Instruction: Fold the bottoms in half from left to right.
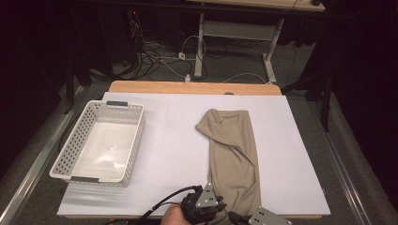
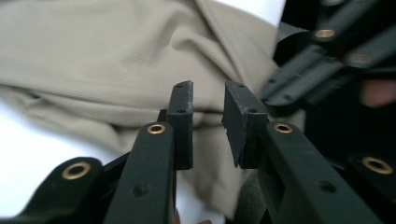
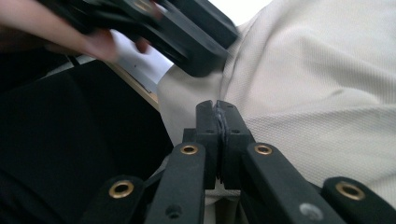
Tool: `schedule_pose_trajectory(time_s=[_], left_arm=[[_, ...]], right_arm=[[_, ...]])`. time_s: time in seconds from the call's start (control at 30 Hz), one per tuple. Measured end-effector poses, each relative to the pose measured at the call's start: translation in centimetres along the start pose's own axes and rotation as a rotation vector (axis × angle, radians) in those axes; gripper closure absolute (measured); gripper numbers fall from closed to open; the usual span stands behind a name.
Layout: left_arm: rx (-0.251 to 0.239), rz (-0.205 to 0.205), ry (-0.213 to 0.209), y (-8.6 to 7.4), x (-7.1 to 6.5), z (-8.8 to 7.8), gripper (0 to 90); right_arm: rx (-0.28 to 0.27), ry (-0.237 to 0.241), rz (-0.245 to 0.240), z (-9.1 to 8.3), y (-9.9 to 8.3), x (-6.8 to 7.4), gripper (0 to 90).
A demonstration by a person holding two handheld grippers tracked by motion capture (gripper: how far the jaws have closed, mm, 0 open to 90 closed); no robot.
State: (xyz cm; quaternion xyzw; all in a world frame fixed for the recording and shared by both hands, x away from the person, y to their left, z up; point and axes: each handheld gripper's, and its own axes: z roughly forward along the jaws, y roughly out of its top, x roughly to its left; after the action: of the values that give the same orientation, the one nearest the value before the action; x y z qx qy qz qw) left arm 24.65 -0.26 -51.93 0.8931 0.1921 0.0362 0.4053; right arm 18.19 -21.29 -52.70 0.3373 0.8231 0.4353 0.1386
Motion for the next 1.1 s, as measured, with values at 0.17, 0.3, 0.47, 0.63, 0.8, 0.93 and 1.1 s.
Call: schedule_pose_trajectory(time_s=[0.17, 0.3, 0.47, 0.63, 0.8, 0.93, 1.1], left_arm=[[0.043, -0.003, 0.001, 0.5, 0.3, 0.6, 81.6], [0.042, -0.02, -0.009, 0.5, 0.4, 0.6, 85.9], [0.02, -0.034, -0.013, 0.4, 0.7, 0.3, 86.4], [-0.035, -0.042, -0.029, 0.6, 0.9, -1.4, 86.4], [-0.074, -0.052, -0.022, 0.5, 1.3, -3.6, 86.4], [-0.095, -0.065, -0.015, 0.2, 1.8, -5.1, 86.4], [-0.1, -0.081, -0.001, -0.3, 2.4, -5.6, 86.3]], right_arm=[[-0.002, -0.019, 0.01, -0.9, -0.5, -0.1, 90.0], [-0.005, -0.046, 0.032, -1.9, -1.0, -0.6, 90.0], [-0.014, -0.096, 0.049, -4.2, -1.9, -1.5, 90.0], [-0.021, -0.13, 0.095, -6.0, -3.0, -3.0, 90.0], [-0.021, -0.112, 0.104, -5.7, -2.9, -3.0, 90.0], [-0.016, -0.079, 0.084, -5.0, -2.5, -2.4, 90.0], [-0.011, -0.056, 0.073, -4.1, -2.2, -2.1, 89.9]])
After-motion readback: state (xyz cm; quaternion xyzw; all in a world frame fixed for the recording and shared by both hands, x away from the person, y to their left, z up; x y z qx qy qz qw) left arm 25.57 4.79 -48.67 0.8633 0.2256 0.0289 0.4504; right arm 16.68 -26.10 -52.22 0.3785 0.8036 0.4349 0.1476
